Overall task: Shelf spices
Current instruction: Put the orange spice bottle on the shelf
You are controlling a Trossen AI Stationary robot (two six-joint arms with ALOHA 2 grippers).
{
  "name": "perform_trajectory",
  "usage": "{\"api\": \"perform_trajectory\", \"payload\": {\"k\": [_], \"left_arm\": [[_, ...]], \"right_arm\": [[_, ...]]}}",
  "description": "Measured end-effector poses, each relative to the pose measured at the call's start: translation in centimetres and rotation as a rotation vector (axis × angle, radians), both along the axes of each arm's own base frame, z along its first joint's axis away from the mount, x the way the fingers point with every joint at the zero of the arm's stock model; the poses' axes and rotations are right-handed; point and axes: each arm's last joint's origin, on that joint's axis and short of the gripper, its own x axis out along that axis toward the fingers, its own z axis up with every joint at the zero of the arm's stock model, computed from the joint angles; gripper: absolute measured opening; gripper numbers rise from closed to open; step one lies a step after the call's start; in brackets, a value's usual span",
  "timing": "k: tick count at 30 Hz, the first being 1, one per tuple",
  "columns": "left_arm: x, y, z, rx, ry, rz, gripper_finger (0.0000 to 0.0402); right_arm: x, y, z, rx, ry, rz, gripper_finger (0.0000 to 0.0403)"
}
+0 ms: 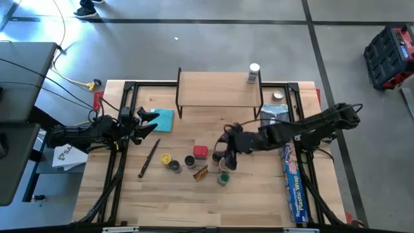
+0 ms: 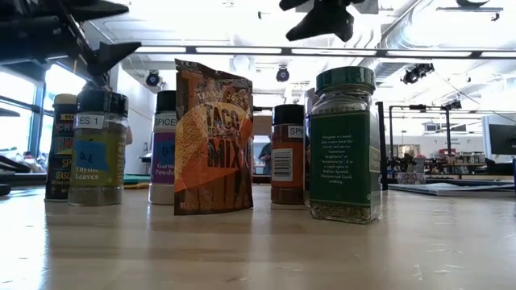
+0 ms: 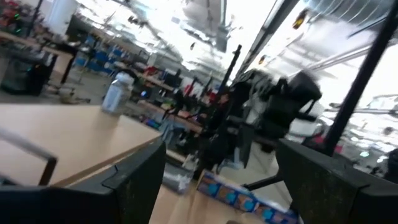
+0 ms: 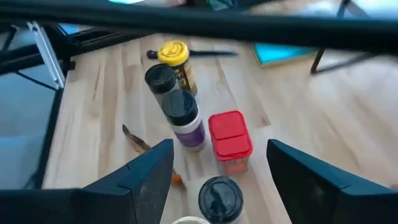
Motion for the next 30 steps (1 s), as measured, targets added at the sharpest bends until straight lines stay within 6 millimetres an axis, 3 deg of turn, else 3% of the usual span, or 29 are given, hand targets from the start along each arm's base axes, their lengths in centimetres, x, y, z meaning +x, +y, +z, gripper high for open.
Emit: {"api": "perform_trajectory", "payload": {"k": [9,15,19,30], "left_arm": [[1.2,0.1,-1.1,-0.059,0.117,0.005,0.0298],[1.5,0.1,-1.4,-0.064,0.152,0.003,0.0298],[1.5,0.1,-1.5,-0.062,0.155,0.003,0.0298],[1.5,0.1,-1.4,-0.057,0.156,0.004,0.0298]], "right_arm": [[4.8,0.7,-2.8,-0.015,0.352,0.022,0.0252],[7.2,1.1,-3.5,-0.037,0.531,-0.016,0.0252],[7.7,0.7,-4.4,-0.045,0.629,-0.05,0.0252],[7.9,-0.6,-5.6,0.04,0.66,-0.005,0.0252]]}}
